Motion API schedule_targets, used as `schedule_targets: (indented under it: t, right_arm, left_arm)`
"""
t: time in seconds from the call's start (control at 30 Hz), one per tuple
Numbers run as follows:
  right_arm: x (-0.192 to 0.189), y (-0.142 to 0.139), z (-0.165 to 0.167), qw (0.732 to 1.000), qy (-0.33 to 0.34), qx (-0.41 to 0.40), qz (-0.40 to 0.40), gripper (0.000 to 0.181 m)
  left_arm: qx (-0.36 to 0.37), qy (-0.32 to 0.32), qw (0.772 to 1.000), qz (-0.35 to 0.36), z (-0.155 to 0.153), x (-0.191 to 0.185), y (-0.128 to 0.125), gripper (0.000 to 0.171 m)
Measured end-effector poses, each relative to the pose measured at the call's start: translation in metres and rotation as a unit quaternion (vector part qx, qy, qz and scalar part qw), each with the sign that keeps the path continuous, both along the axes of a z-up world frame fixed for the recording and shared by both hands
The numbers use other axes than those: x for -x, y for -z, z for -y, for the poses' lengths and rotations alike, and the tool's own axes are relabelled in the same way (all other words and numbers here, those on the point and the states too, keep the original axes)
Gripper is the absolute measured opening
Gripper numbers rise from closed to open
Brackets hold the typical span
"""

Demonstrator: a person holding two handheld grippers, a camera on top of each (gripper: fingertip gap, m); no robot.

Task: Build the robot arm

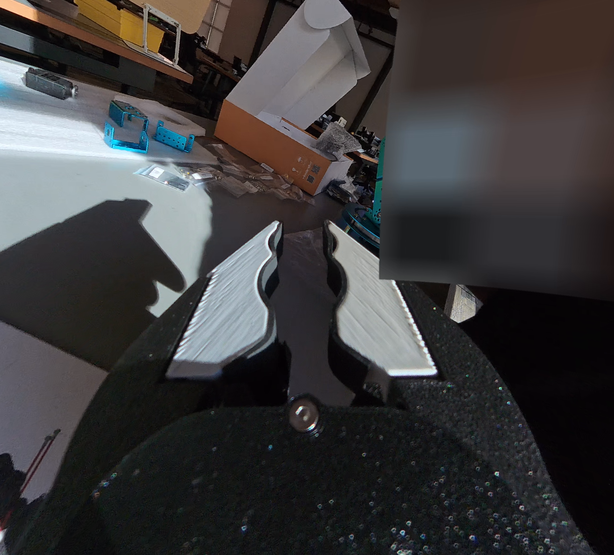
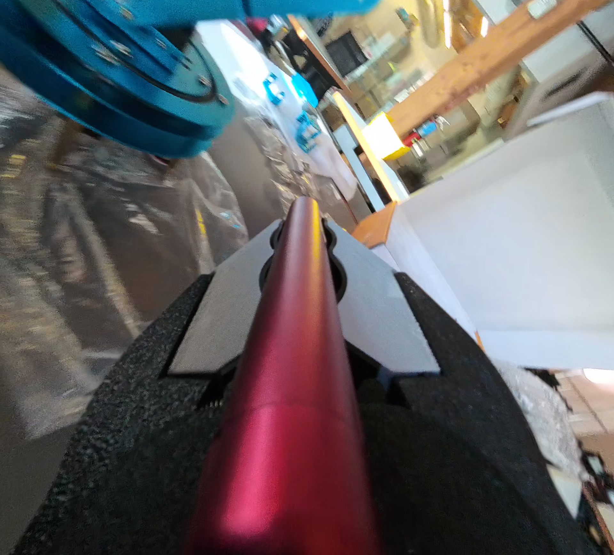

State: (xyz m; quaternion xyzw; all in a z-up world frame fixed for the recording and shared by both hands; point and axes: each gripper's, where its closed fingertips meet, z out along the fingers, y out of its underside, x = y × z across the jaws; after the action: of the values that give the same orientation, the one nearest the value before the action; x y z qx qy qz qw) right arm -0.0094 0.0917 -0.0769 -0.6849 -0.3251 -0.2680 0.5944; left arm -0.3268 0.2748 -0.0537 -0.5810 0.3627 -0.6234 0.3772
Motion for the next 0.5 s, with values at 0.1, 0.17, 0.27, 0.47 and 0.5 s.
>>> schedule_targets:
  t: [0.1,0.17,0.27,0.47,0.5]
  right_arm:
    - [0.036,0.009,0.025,0.992,-0.08,0.085,-0.045,0.022]
    - [0.048,0.004,0.039,0.989,-0.112,0.073,-0.06,0.022]
    - [0.054,0.009,0.048,0.984,-0.155,0.075,-0.047,0.022]
    - [0.037,0.043,0.02,0.971,-0.198,0.129,-0.034,0.023]
    - [0.028,0.046,0.015,0.973,-0.19,0.127,-0.013,0.023]
  left_arm:
    - [-0.033,-0.008,0.999,-0.016,0.005,-0.004,0.001,0.023]
    - [-0.075,-0.02,0.997,-0.03,0.015,-0.008,-0.001,0.023]
    - [-0.118,-0.024,0.991,-0.062,0.046,-0.019,-0.006,0.024]
    - [-0.14,-0.006,0.988,-0.062,0.133,-0.039,-0.031,0.023]
    - [-0.145,-0.006,0.987,-0.065,0.145,-0.04,-0.032,0.024]
